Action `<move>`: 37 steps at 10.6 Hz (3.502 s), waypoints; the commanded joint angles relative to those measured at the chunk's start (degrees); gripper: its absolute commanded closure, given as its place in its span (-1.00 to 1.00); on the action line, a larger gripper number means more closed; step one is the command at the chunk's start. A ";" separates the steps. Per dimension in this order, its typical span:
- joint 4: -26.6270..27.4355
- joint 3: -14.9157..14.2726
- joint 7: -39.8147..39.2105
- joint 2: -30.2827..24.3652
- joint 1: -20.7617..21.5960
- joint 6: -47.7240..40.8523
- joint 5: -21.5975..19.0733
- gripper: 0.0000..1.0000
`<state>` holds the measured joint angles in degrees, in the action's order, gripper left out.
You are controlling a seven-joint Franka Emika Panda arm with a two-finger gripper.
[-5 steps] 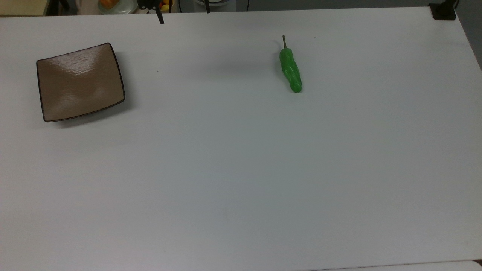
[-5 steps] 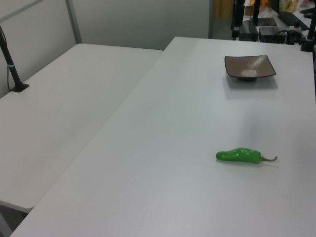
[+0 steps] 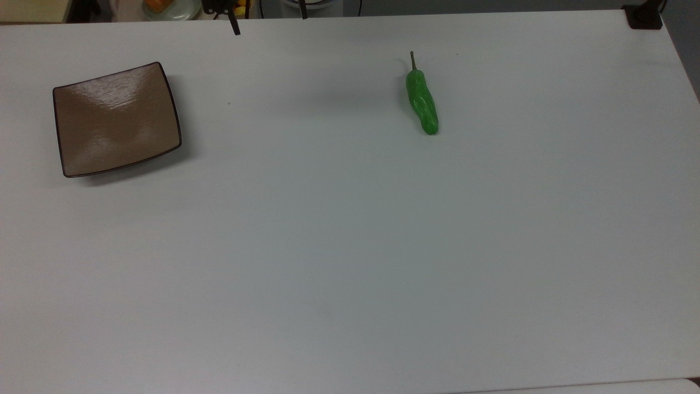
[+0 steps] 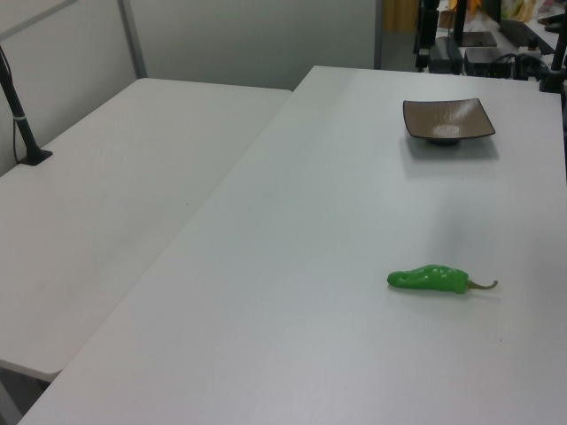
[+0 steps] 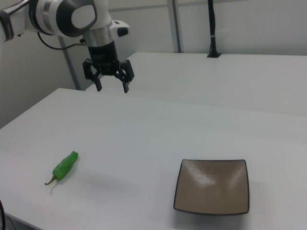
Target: Chili peppers are placed on a ceramic plate
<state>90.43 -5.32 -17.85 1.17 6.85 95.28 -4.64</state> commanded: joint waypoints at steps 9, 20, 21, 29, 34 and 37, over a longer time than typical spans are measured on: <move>1.15 8.29 12.29 0.15 2.99 -1.33 -0.02 -1.00; 19.24 18.94 26.10 3.22 5.89 7.78 -0.37 -1.00; 21.17 19.03 27.07 4.10 6.51 10.78 -0.37 -1.00; 32.16 18.94 29.53 7.97 8.71 27.91 0.07 -1.00; 34.82 19.47 29.98 8.06 9.06 33.48 0.69 -0.63; 34.82 19.64 29.98 8.32 9.06 33.66 0.77 0.04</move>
<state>123.78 14.19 10.62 10.45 15.40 127.11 -4.54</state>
